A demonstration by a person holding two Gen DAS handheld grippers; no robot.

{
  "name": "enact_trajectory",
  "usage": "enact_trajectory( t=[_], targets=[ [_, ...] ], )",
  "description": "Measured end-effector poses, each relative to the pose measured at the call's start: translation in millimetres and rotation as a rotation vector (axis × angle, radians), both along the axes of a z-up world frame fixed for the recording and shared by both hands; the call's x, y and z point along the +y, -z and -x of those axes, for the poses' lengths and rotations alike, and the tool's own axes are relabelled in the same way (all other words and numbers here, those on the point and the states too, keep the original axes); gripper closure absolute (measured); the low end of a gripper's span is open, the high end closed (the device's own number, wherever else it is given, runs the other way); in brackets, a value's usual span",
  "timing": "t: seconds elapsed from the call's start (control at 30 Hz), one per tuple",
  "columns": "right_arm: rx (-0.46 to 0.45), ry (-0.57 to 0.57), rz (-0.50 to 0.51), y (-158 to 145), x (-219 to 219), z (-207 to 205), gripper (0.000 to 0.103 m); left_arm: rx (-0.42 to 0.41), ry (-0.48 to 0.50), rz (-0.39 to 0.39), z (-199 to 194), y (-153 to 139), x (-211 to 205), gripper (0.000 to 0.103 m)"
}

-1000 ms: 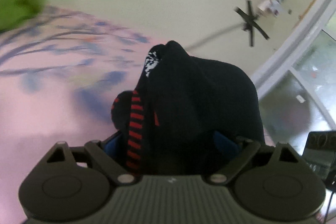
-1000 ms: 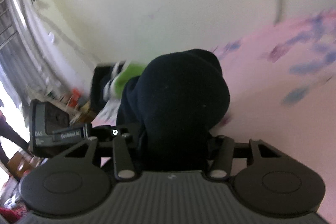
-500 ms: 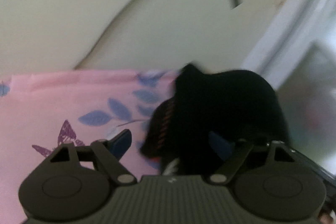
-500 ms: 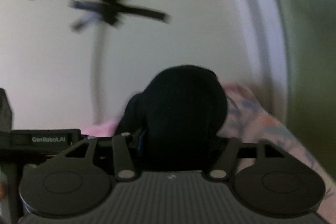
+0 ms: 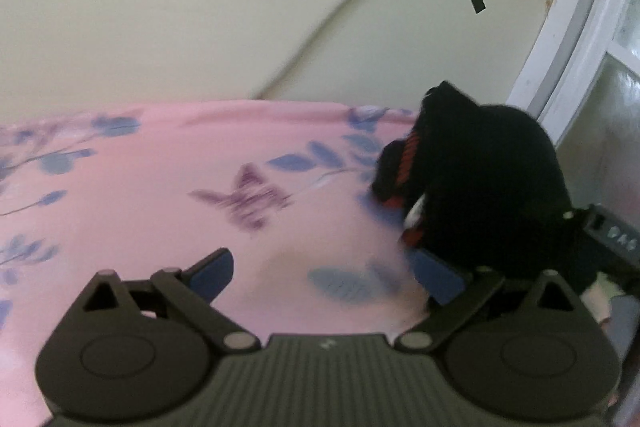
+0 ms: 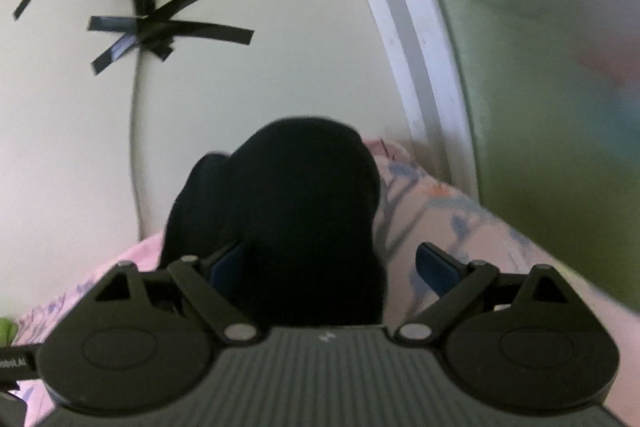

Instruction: Fold small clothes

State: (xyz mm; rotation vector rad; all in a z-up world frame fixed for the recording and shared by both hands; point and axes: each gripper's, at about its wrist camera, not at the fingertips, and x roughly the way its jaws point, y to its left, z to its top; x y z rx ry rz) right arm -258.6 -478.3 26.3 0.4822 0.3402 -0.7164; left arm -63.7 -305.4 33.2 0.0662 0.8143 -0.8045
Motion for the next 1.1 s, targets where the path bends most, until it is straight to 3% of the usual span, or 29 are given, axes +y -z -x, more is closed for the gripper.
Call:
enact_trajectory(
  t=[0.43,0.6,0.87,1.1],
  targets=[
    [-0.018,0.004,-0.082,15.5,130.7,77.7,0.012,-0.179,-0.074,-0.128,70.6,8.2,109.4,0.0],
    [0.008,-0.03,-0.005,18.4,175.7,80.1,0.011,-0.225,-0.075,-0.117,87.0,1.9,129.7,0.0],
    [0.004,-0.044,0.09,18.2,207.9,79.6,0.006,-0.195,-0.097,-0.097,86.5,3.5,142.6,0.0],
    [-0.03,-0.026,0.092,17.7,207.5,85.0,0.006,-0.199,-0.099,-0.092,87.9,4.0,143.9,0.0]
  ],
)
